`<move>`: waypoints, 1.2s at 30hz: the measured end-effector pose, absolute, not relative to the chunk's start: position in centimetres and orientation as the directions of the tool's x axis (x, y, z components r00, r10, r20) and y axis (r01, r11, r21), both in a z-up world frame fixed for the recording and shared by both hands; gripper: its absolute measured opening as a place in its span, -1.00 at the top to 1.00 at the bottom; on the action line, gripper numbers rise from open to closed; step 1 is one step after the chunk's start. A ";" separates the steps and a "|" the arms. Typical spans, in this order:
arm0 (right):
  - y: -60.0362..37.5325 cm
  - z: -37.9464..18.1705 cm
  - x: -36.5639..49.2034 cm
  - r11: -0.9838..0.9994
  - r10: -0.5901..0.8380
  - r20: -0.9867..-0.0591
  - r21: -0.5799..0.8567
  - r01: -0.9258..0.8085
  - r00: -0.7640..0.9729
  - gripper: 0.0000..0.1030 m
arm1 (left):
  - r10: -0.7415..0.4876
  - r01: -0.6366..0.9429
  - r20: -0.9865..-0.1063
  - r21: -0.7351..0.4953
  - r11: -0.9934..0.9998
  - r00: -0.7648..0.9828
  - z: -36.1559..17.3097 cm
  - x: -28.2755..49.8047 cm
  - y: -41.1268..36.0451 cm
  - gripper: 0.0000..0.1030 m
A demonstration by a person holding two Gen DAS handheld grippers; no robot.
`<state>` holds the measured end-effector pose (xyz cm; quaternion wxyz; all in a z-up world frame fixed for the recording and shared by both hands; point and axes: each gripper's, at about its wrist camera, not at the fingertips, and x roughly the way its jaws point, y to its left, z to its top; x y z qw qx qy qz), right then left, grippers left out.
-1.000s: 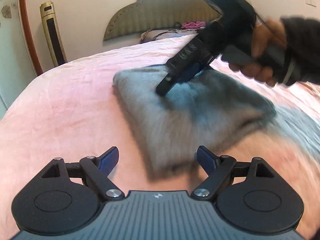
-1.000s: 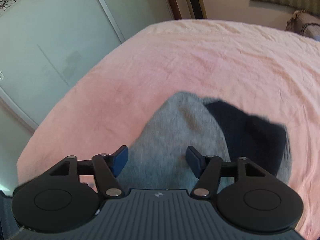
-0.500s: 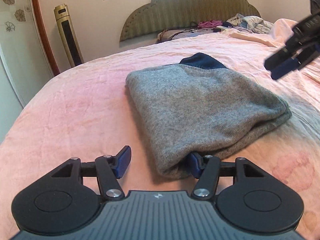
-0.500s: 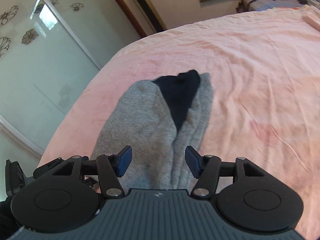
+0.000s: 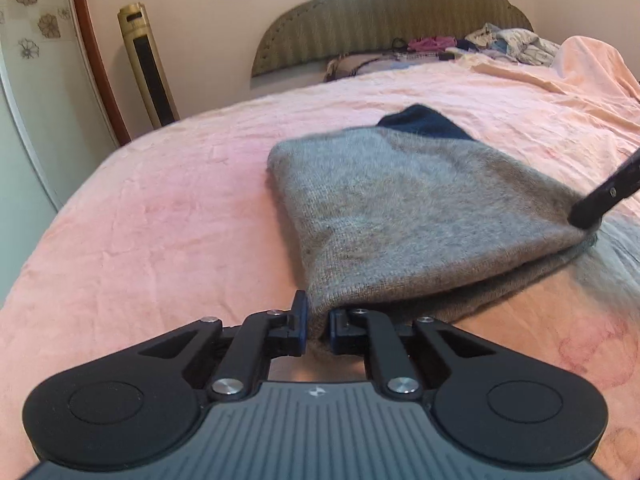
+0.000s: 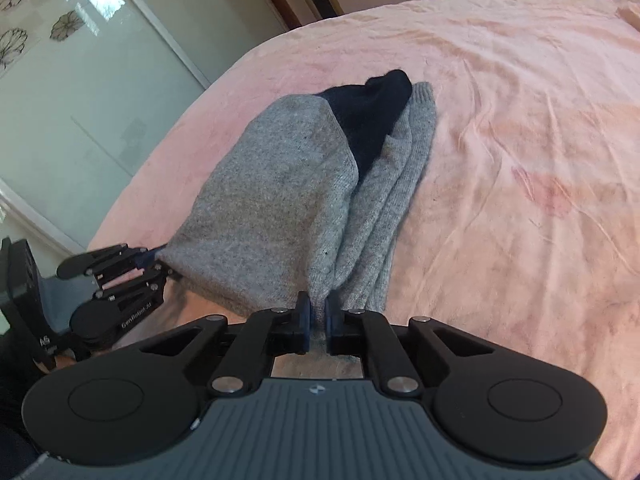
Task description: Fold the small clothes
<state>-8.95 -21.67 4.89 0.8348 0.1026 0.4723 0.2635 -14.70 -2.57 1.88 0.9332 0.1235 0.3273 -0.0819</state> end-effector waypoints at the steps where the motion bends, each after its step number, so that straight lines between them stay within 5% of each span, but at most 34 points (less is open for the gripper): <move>1: -21.9 4.4 -8.9 0.844 0.529 -0.748 0.416 -0.337 0.400 0.81 | -0.070 0.235 -0.644 0.175 0.956 0.762 1.4 -14.4 -2.5 0.82; 5: -21.8 2.4 -8.7 0.842 0.536 -0.750 0.441 -0.310 0.389 0.82 | -0.057 0.230 -0.628 0.199 0.953 0.776 0.9 -14.6 -2.8 0.82; 7: -21.3 3.1 -8.6 0.839 0.535 -0.760 0.428 -0.335 0.370 0.65 | -0.066 0.235 -0.622 0.195 0.952 0.780 0.8 -14.7 -2.6 0.82; 9: -21.4 4.5 -7.7 0.821 0.560 -0.742 0.438 -0.366 0.369 0.22 | -0.065 0.237 -0.614 0.203 0.950 0.787 0.7 -14.9 -2.7 0.82; 11: -22.1 6.4 -6.3 0.814 0.579 -0.683 0.449 -0.368 0.446 0.01 | -0.060 0.235 -0.610 0.210 0.949 0.790 0.6 -14.9 -2.9 0.82; 15: -22.7 6.9 0.5 0.820 0.569 -0.638 0.493 -0.291 0.520 -0.04 | -0.066 0.234 -0.610 0.200 0.951 0.790 0.6 -14.9 -2.7 0.82; 20: -21.1 3.4 6.6 0.826 0.557 -0.697 0.525 -0.207 0.452 0.16 | -0.066 0.236 -0.607 0.205 0.950 0.792 0.6 -15.0 -2.7 0.82; 22: -20.5 2.4 7.3 0.817 0.570 -0.697 0.535 -0.213 0.434 0.74 | -0.069 0.238 -0.609 0.201 0.950 0.790 0.6 -15.0 -2.6 0.82; 29: -23.1 1.2 6.1 0.816 0.566 -0.670 0.537 -0.213 0.480 0.90 | -0.095 0.258 -0.594 0.196 0.946 0.799 0.5 -15.1 -2.6 0.82; 31: -23.1 2.0 5.6 0.804 0.578 -0.654 0.559 -0.204 0.487 0.76 | -0.214 0.347 -0.629 0.094 0.933 0.747 1.5 -15.5 -1.0 0.79; 33: -23.9 3.7 4.7 0.768 0.615 -0.607 0.605 -0.209 0.503 0.20 | -0.377 0.441 -0.653 -0.073 0.895 0.657 3.2 -15.8 1.9 0.65; 34: -24.8 4.6 4.1 0.746 0.632 -0.560 0.626 -0.226 0.536 -0.03 | -0.421 0.443 -0.642 -0.139 0.886 0.640 3.9 -15.6 3.4 0.40; 35: -25.8 5.3 3.6 0.727 0.640 -0.513 0.644 -0.236 0.572 -0.51 | -0.453 0.424 -0.628 -0.208 0.881 0.632 4.5 -15.0 5.0 0.22; 36: -26.6 5.5 3.6 0.717 0.641 -0.490 0.657 -0.233 0.592 -0.74 | -0.471 0.391 -0.608 -0.271 0.880 0.639 5.1 -14.0 6.3 -0.27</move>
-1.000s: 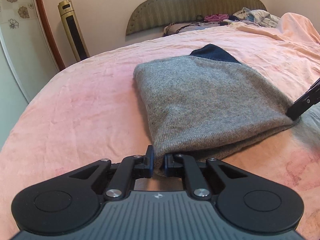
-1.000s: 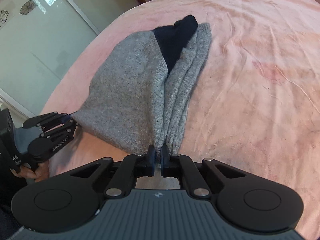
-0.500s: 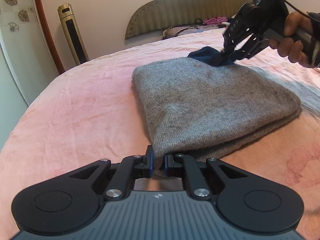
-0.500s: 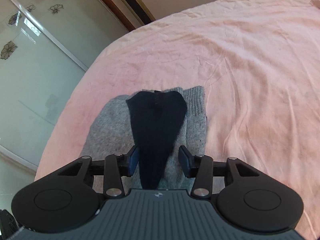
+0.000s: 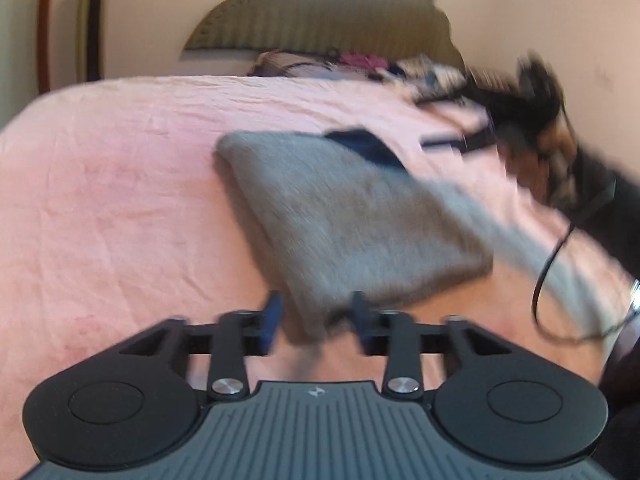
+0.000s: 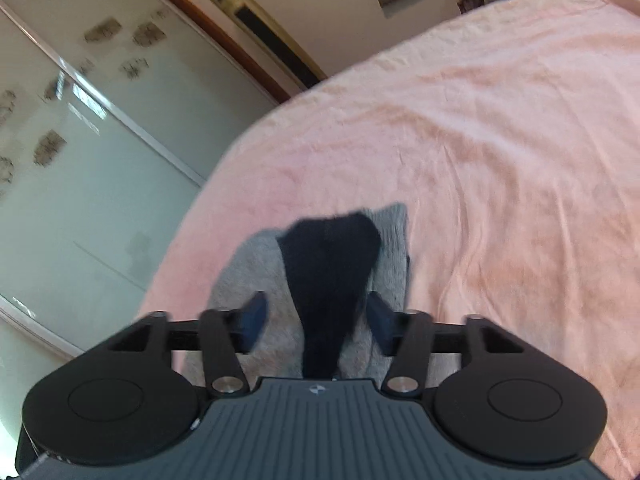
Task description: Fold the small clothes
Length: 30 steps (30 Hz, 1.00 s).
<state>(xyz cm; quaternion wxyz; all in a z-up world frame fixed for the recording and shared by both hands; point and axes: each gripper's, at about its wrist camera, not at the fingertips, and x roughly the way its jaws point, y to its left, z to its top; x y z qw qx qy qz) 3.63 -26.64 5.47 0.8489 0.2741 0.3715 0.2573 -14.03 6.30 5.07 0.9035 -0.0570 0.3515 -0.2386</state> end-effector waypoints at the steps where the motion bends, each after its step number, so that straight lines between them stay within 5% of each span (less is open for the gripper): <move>1: -27.2 5.3 3.9 0.714 0.640 -0.488 0.663 -0.225 0.593 -0.72 | -0.473 0.344 -0.577 -0.326 0.881 0.666 5.4 -12.9 7.4 -0.54; 5: -28.2 1.8 7.1 0.665 0.658 -0.514 0.739 -0.104 0.551 -0.58 | -0.531 0.161 -0.502 -0.606 0.779 0.682 4.2 -4.8 10.2 -0.55; 12: -24.5 -0.6 8.9 0.640 0.712 -0.523 0.758 -0.126 0.468 -0.52 | -0.653 0.059 -0.526 -0.753 0.655 0.545 -1.1 5.8 6.7 -0.52; 14: -23.8 -0.8 9.4 0.629 0.721 -0.506 0.764 -0.142 0.473 -0.51 | -0.635 0.045 -0.551 -0.735 0.676 0.542 -1.0 7.3 5.5 -0.17; 15: -23.3 -1.0 9.6 0.624 0.728 -0.509 0.770 -0.135 0.460 -0.16 | -0.608 0.033 -0.591 -0.702 0.712 0.530 -1.0 7.7 4.9 0.34; 17: -22.3 -1.6 9.8 0.640 0.727 -0.538 0.757 -0.135 0.427 0.43 | -0.596 0.048 -0.605 -0.679 0.733 0.528 -0.6 7.9 4.6 0.40; 18: -22.0 -1.3 9.4 0.648 0.724 -0.532 0.743 -0.167 0.439 0.44 | -0.587 0.057 -0.608 -0.667 0.742 0.534 -0.2 7.6 4.8 0.44; 26: -18.8 3.1 10.5 0.557 0.796 -0.395 0.775 -0.298 0.460 0.48 | -0.492 0.110 -0.611 -0.554 0.825 0.620 4.4 10.0 7.9 0.46; 29: -18.2 1.5 13.5 0.595 0.759 -0.438 0.768 -0.239 0.482 0.44 | -0.417 0.082 -0.684 -0.466 0.881 0.598 2.6 11.7 8.0 0.28; 30: -18.1 0.4 14.4 0.627 0.730 -0.481 0.753 -0.197 0.486 0.29 | -0.404 0.046 -0.710 -0.466 0.884 0.577 1.6 11.6 8.4 0.05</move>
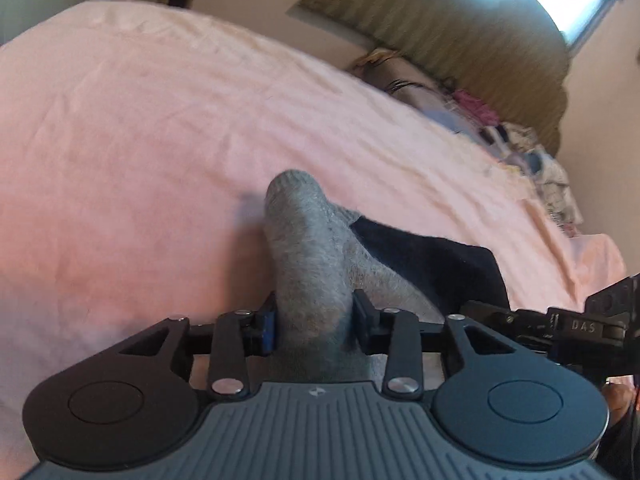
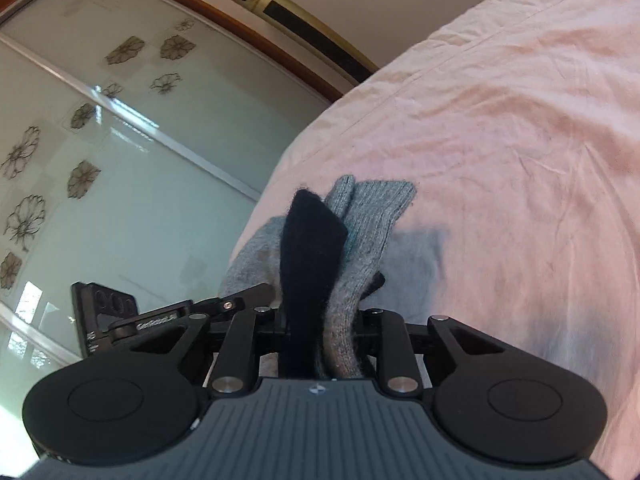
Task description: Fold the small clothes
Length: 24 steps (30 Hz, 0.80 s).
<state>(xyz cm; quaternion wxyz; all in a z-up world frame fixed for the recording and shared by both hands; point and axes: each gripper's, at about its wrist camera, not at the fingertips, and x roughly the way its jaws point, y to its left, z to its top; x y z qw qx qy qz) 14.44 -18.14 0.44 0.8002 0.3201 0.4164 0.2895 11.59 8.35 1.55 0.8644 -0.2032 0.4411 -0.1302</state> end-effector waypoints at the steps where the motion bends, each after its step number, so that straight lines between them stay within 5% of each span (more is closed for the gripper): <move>1: -18.2 -0.7 14.9 0.661 0.692 -0.533 0.740 -0.128 0.487 0.16 | -0.429 0.039 -0.688 -0.504 0.863 0.585 1.2 11.0 8.9 -0.05; 6: -20.1 -0.8 10.3 0.552 0.768 -0.439 0.823 -0.134 0.466 -0.54 | -0.613 0.021 -0.602 -0.705 0.709 0.512 0.3 5.6 11.2 -0.26; 8: -20.4 -1.1 8.0 0.551 0.785 -0.456 0.823 -0.137 0.421 -0.53 | -0.633 0.038 -0.584 -0.719 0.694 0.509 -0.4 3.3 10.5 -0.25; 10: -19.9 -1.7 6.2 0.562 0.788 -0.474 0.814 -0.147 0.393 -0.37 | -0.588 0.052 -0.602 -0.674 0.737 0.540 -0.1 2.2 9.5 -0.06; 12: -19.2 -1.8 5.2 0.607 0.761 -0.508 0.778 -0.163 0.404 0.11 | -0.568 0.019 -0.638 -0.656 0.755 0.520 -0.2 2.3 9.0 0.32; 14: -19.2 -2.2 5.1 0.594 0.771 -0.508 0.792 -0.144 0.385 0.38 | -0.563 0.012 -0.656 -0.646 0.763 0.502 0.4 2.0 9.2 0.41; 17: -19.6 -0.9 4.2 0.579 0.794 -0.491 0.790 -0.202 0.358 0.45 | -0.574 0.064 -0.661 -0.627 0.776 0.483 1.2 0.9 9.0 0.43; 22: -20.6 -1.5 2.2 0.617 0.763 -0.525 0.765 -0.184 0.377 0.33 | -0.636 0.071 -0.612 -0.692 0.719 0.470 -0.3 -1.5 10.2 0.14; 24: -21.3 -1.2 1.2 0.583 0.784 -0.497 0.795 -0.168 0.372 -0.06 | -0.683 0.063 -0.577 -0.742 0.668 0.448 -0.3 -2.9 10.8 -0.30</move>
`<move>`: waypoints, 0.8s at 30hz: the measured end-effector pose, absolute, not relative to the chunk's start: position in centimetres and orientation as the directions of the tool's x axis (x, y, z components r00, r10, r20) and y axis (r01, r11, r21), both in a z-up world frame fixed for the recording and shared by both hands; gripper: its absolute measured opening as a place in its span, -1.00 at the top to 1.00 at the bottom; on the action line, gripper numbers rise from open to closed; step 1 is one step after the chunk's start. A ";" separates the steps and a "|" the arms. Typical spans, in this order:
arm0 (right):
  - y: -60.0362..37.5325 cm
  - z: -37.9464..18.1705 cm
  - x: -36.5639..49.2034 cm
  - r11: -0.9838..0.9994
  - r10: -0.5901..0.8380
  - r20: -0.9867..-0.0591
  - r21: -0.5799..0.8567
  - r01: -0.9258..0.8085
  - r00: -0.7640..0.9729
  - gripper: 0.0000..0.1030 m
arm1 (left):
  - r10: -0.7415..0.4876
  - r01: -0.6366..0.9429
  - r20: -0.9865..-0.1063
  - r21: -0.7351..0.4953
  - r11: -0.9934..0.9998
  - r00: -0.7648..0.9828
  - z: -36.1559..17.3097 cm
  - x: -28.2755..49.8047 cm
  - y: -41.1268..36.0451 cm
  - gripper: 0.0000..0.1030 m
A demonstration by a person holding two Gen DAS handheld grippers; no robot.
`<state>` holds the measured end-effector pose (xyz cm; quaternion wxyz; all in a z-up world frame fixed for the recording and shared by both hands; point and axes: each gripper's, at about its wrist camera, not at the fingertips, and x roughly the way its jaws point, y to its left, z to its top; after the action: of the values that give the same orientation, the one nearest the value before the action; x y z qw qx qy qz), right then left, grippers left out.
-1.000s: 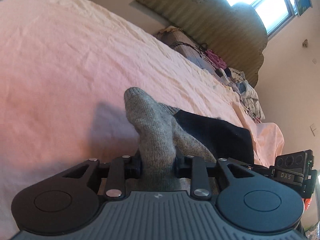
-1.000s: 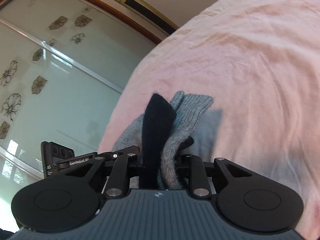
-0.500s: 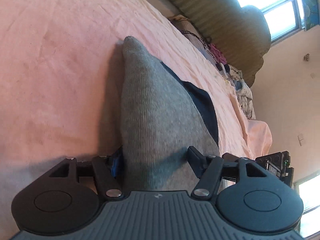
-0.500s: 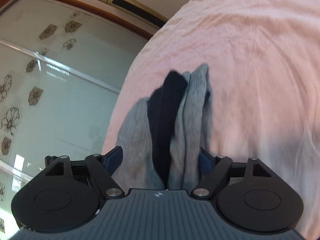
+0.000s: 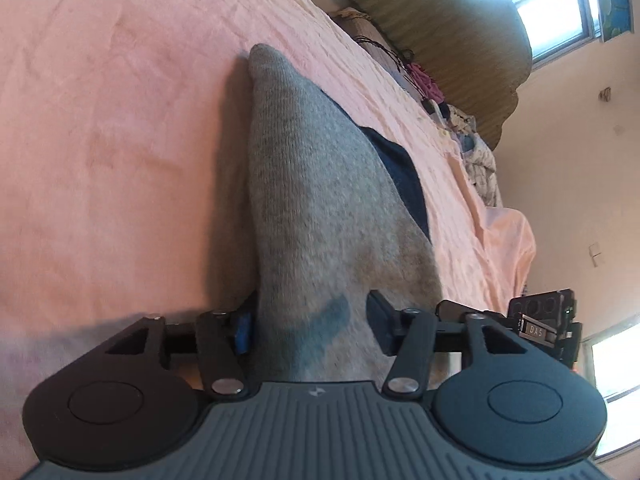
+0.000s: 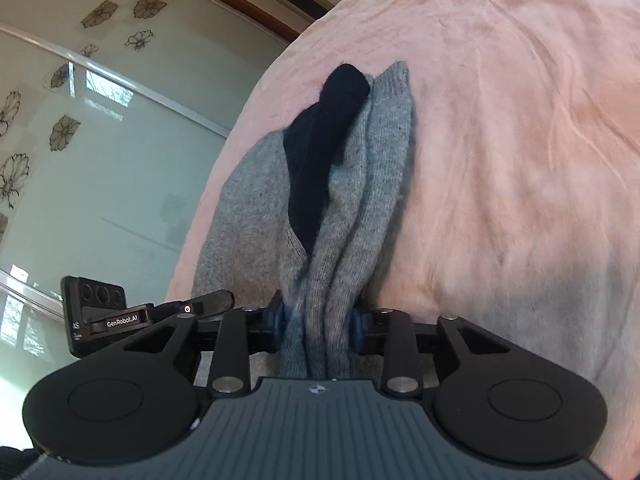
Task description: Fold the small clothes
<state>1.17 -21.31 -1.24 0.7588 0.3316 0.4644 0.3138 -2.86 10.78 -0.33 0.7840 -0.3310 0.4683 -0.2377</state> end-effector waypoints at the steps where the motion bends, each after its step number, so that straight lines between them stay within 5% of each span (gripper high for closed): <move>1: -21.7 -1.0 0.4 0.572 0.792 -0.484 0.802 -0.173 0.371 -0.20 | -0.690 0.065 -0.568 -0.750 0.659 0.448 -0.4 -3.5 10.8 -0.34; 2: -21.9 -0.8 -0.4 0.568 0.796 -0.480 0.803 -0.181 0.368 -0.35 | -0.688 0.071 -0.569 -0.746 0.663 0.450 -0.5 -4.0 10.6 -0.34; 4: -21.6 -1.0 -1.5 0.561 0.808 -0.486 0.807 -0.186 0.332 -0.36 | -0.675 0.079 -0.566 -0.736 0.672 0.473 -0.5 -4.2 9.9 -0.31; 5: -21.3 -1.1 -1.8 0.562 0.810 -0.489 0.805 -0.190 0.325 -0.34 | -0.669 0.074 -0.574 -0.731 0.679 0.473 -0.5 -4.1 9.4 -0.13; 6: -21.0 -1.2 -1.8 0.562 0.810 -0.488 0.804 -0.194 0.324 -0.28 | -0.656 0.062 -0.601 -0.714 0.698 0.456 -0.6 -3.8 8.9 0.44; 7: -20.5 -1.2 -1.6 0.566 0.810 -0.499 0.802 -0.188 0.308 -0.12 | -0.642 0.047 -0.636 -0.694 0.718 0.429 -0.8 -3.6 8.4 0.61; 8: -19.9 -1.3 -1.2 0.590 0.797 -0.532 0.787 -0.180 0.285 0.47 | -0.642 0.046 -0.639 -0.692 0.720 0.424 -0.8 -3.8 8.3 0.62; 9: -19.7 -1.3 -1.2 0.608 0.786 -0.557 0.773 -0.180 0.267 0.62 | -0.641 0.061 -0.643 -0.684 0.727 0.418 -0.3 -4.1 8.4 0.63; 16: -20.7 -0.7 -3.8 0.657 0.754 -0.612 0.708 -0.261 0.237 0.73 | -0.628 0.185 -0.650 -0.617 0.765 0.428 -0.4 -7.1 8.6 0.65; 19: -21.2 -0.6 -3.6 0.620 0.782 -0.570 0.750 -0.231 0.251 0.45 | -0.588 0.196 -0.672 -0.568 0.799 0.450 1.6 -7.7 9.9 0.58; 21: -22.1 2.0 -3.8 0.673 0.732 -0.579 0.697 -0.247 0.359 -0.11 | -0.478 0.234 -0.665 -0.426 0.874 0.573 4.9 -8.8 9.8 0.54; 23: -22.6 4.8 -3.1 0.708 0.687 -0.551 0.654 -0.267 0.473 -0.10 | -0.351 0.243 -0.625 -0.255 0.936 0.697 7.6 -8.8 7.7 0.37; 24: -22.2 6.0 -2.5 0.730 0.660 -0.539 0.626 -0.274 0.524 -0.10 | -0.281 0.214 -0.596 -0.183 0.960 0.752 8.2 -8.5 5.9 0.10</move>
<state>-2.48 -22.17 5.99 0.8391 0.2403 0.4009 0.2783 -8.50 5.95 8.23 0.9346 -0.0514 0.3260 -0.1326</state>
